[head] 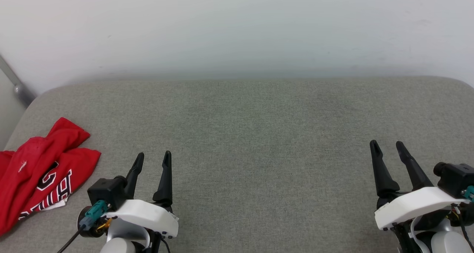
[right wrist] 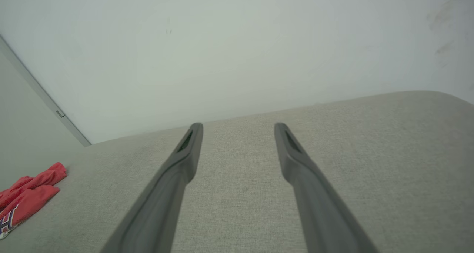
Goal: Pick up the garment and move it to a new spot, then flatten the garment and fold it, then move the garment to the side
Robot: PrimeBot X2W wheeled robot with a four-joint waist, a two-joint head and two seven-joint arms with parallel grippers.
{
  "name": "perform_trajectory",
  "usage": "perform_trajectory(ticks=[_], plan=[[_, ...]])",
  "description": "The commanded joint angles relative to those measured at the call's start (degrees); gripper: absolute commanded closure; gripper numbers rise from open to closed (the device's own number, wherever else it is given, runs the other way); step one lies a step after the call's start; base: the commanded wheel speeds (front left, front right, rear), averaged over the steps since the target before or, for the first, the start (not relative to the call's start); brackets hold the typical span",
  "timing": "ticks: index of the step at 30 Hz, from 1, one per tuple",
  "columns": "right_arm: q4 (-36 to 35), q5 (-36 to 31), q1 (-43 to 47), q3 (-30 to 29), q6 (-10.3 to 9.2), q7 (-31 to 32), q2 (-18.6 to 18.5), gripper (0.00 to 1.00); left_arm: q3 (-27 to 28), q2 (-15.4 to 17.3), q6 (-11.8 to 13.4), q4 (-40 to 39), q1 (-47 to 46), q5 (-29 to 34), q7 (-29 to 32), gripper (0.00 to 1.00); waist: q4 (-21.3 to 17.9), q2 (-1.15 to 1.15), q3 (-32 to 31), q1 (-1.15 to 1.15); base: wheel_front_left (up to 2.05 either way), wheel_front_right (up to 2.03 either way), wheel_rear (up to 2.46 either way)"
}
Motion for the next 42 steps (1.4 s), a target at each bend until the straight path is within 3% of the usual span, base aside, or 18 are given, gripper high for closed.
perform_trajectory(ticks=[1, 42], plan=[[-0.9, -1.3, 0.0, -0.1, -0.01, -0.1, 0.2, 0.00, -0.3, 0.4, 0.2, -0.3, -1.2, 1.4, -0.5, 0.00, 0.0, 0.00, 0.0, 0.00, 0.00, 0.00, 0.00], [-1.1, -14.3, 1.0, -0.5, -0.02, -2.8, 0.3, 0.00, -1.5, 0.3, 3.5, 3.9, -2.3, 15.3, -5.4, 0.00, 0.1, 0.00, -0.1, -0.01, 0.00, 0.00, 0.00]])
